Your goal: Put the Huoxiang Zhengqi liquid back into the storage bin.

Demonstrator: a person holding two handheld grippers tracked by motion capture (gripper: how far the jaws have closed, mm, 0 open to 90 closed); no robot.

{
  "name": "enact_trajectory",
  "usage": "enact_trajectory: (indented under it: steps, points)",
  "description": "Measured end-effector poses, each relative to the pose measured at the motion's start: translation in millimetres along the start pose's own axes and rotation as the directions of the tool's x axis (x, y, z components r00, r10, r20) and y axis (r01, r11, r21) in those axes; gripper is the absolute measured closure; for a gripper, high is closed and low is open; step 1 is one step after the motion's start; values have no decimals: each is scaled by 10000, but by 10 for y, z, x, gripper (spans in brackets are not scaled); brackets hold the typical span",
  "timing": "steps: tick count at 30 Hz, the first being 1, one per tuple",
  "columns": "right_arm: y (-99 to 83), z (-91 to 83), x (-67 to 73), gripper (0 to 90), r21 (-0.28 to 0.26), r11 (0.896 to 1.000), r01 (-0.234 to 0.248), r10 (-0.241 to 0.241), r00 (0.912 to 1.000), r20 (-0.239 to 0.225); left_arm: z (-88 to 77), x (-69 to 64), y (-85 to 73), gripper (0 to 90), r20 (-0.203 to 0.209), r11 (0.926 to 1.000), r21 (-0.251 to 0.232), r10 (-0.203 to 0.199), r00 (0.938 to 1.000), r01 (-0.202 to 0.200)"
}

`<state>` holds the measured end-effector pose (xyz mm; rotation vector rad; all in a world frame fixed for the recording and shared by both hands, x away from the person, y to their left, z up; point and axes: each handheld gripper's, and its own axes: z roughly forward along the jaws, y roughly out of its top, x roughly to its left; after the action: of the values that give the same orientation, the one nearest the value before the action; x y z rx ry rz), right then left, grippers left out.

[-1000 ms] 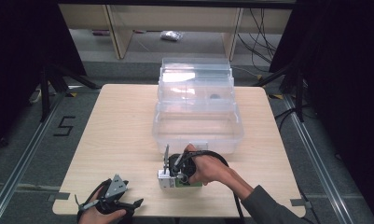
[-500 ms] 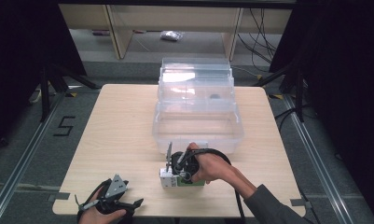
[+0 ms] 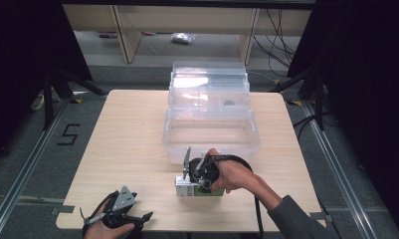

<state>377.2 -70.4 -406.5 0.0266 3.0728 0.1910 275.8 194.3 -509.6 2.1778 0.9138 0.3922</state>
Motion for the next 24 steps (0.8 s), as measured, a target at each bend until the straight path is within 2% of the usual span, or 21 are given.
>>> enact_trajectory:
  steps: [2, 4, 5, 8, 9, 10, 12, 13, 14, 16, 18, 20, 22, 23, 24]
  points:
    - [-66, -96, -6, 639, 72, 9995, -305, 305, 9995, 33, -1, -1, 0, 159, -7, 10000, -23, -16, 10000, 16]
    - [-91, -104, -26, 639, -85, 9999, -128, 129, 9999, 48, 0, 4, -2, 159, -2, 10000, 13, 16, 10000, -16]
    - [-138, -161, -39, 639, -192, 9996, -219, 221, 9997, 99, 2, 1, -1, 159, -12, 10000, -1, -20, 10000, 20]
    - [-201, -272, -58, 639, -52, 9997, -231, 231, 9996, 163, 5, 5, -3, 159, -81, 10000, 42, 50, 10000, -49]
    - [-217, -303, -56, 639, -27, 9993, -383, 383, 9992, 141, 2, 9, -3, 159, -19, 10000, 56, 32, 10000, -32]
    - [-239, -337, -73, 639, -61, 9996, -267, 268, 9994, 224, 2, 9, -3, 159, -19, 10000, 56, 32, 10000, -32]
    - [-288, -409, -82, 639, -114, 9984, -555, 558, 9981, 250, 7, 7, -2, 159, -32, 10000, 5, -30, 10000, 30]
    - [-310, -441, -98, 639, -165, 9989, -447, 452, 9985, 300, 2, 15, -1, 159, -3, 9998, 132, 164, 9999, -164]
    - [-325, -475, -119, 639, -156, 9996, -234, 239, 9992, 315, 2, 15, -1, 159, -3, 9998, 132, 164, 9999, -164]
    - [-366, -543, -120, 639, -168, 9979, -618, 623, 9977, 280, 6, 8, -2, 159, -37, 10000, 44, 37, 10000, -37]
    - [-401, -604, -152, 640, -275, 9987, -439, 448, 9985, 311, 8, 11, -4, 159, -38, 10000, 66, 47, 10000, -47]
    - [-440, -663, -156, 639, -315, 9967, -745, 751, 9970, 189, 9, 13, -3, 159, -47, 10000, 49, 9, 10000, -9]
    - [-479, -721, -173, 639, -364, 9960, -822, 831, 9963, 238, 12, 8, -3, 159, -18, 10000, 50, -7, 10000, 7]
    - [-500, -752, -175, 640, -348, 9948, -959, 969, 9949, 297, -3, 23, -2, 159, 29, 9993, 277, 255, 9997, -256]
    - [-518, -779, -189, 640, -396, 9950, -915, 926, 9953, 277, -3, 23, -2, 159, 29, 9993, 277, 255, 9997, -256]
